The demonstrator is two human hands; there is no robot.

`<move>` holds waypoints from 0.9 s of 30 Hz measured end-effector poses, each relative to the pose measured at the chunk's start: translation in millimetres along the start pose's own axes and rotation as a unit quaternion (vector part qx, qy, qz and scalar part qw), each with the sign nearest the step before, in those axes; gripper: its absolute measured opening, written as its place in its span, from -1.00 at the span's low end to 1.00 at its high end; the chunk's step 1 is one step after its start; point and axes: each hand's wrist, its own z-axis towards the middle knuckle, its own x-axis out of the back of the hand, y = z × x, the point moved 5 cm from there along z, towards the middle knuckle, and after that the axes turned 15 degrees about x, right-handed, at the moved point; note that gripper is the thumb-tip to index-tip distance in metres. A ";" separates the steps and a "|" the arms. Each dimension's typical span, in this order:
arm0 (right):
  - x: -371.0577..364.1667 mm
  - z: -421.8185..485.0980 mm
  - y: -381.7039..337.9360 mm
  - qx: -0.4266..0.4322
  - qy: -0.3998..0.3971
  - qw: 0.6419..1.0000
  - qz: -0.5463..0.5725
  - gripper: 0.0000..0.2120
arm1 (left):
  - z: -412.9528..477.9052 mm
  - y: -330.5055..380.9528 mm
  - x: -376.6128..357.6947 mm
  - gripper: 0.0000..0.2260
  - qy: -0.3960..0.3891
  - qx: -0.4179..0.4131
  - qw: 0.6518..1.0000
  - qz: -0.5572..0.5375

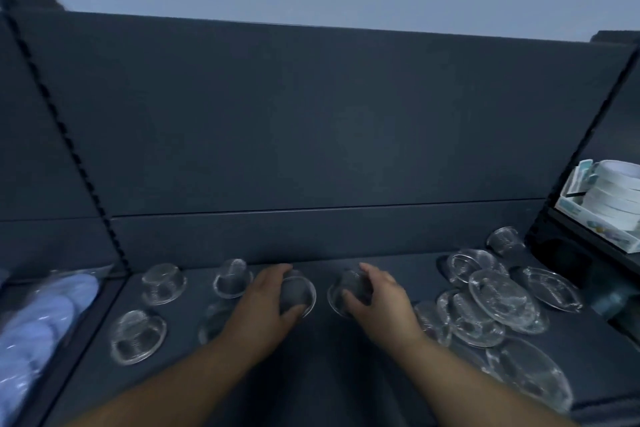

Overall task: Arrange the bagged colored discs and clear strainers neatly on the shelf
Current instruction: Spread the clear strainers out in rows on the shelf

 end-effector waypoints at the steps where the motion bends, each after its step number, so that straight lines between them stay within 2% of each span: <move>1: -9.7 -1.4 -11.6 0.003 0.000 1.000 -0.001 -0.41 | -4.3 -9.6 10.8 -0.44 0.000 -0.001 1.000 -0.002; 6: -51.9 -8.1 -67.9 0.025 -0.002 1.000 0.006 -0.48 | -25.2 -62.4 61.5 -0.41 0.011 0.008 0.999 -0.029; 9: -74.8 -18.4 -94.6 0.041 -0.008 0.999 0.012 -0.51 | -43.4 -96.9 81.3 -0.47 0.003 0.024 0.999 -0.023; 14: -114.4 -36.1 -130.9 0.068 -0.030 0.996 0.043 -0.53 | -67.3 -148.9 106.1 -0.44 0.006 0.049 0.999 -0.003; 21: -159.0 -55.8 -164.9 0.108 -0.095 0.989 0.044 -0.50 | -91.5 -207.8 120.6 -0.39 -0.005 0.079 0.996 0.031; 27: -174.0 -64.8 -168.9 0.116 -0.139 0.983 0.012 -0.45 | -97.2 -223.9 115.1 -0.38 -0.036 0.073 0.995 0.056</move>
